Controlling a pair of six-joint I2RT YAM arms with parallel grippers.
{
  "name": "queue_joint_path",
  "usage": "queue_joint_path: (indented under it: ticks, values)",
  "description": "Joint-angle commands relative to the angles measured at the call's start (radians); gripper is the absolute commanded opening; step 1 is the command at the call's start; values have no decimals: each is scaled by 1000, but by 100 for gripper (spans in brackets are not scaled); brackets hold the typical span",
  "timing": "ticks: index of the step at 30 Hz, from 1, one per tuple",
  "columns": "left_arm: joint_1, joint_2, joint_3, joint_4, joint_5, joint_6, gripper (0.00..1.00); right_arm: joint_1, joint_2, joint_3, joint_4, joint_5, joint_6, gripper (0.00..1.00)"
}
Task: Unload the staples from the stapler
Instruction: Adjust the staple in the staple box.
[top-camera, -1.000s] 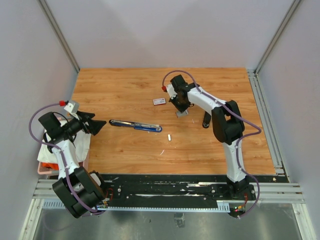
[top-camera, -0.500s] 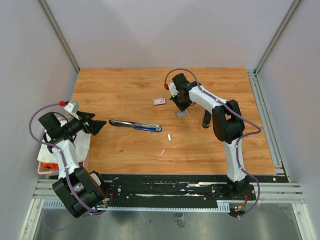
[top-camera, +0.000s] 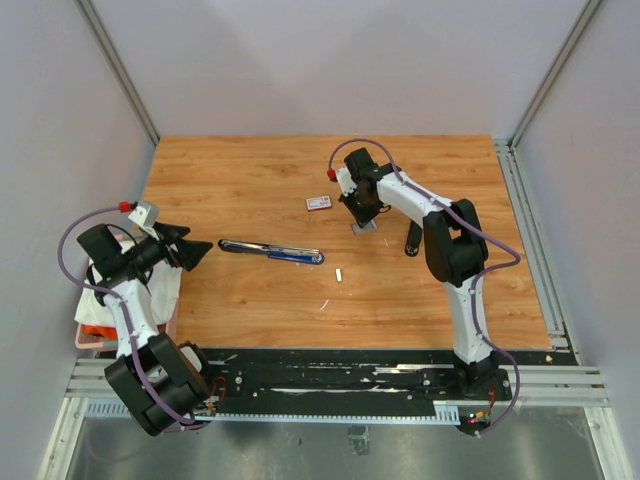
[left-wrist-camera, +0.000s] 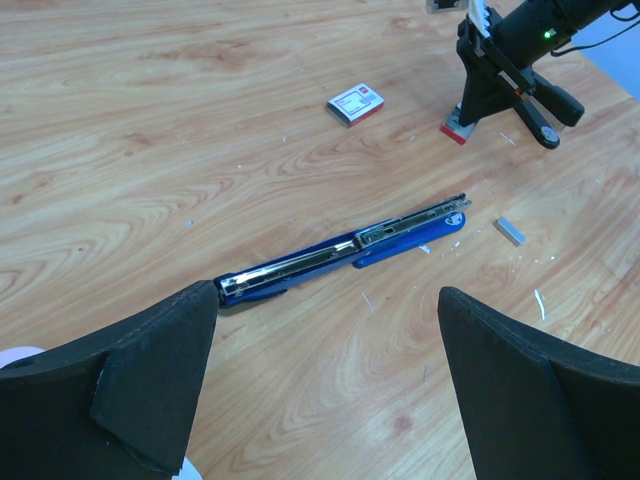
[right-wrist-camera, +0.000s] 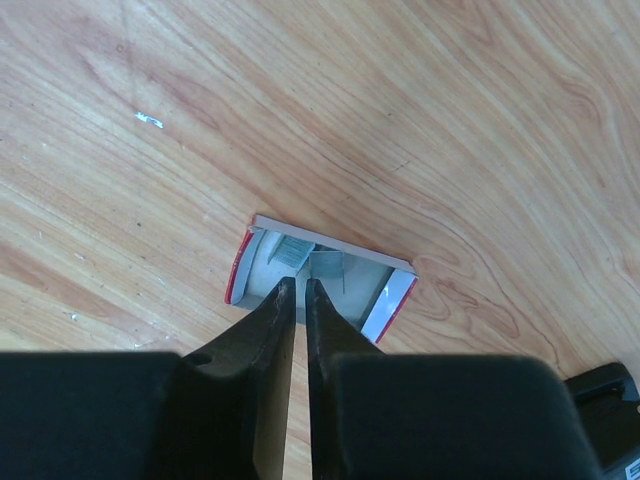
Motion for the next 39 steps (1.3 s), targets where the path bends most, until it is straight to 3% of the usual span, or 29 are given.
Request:
queue_joint_path:
  ticks: [1,5,9,18,39]
  values:
    - [9,5,31,0,17,11,98,-9,7,31,-38,-31,8,11]
    - [10,4,31,-1,17,11,98,-9,-8,36,-46,-22,12,14]
    - [11,6,31,-1,17,12,98,-9,-48,24,-27,29,16,33]
    - [10,4,33,-6,18,13,98,-10,-33,27,-29,68,34,49]
    - [10,11,35,-15,20,22,98,-15,8,43,-56,-70,32,46]
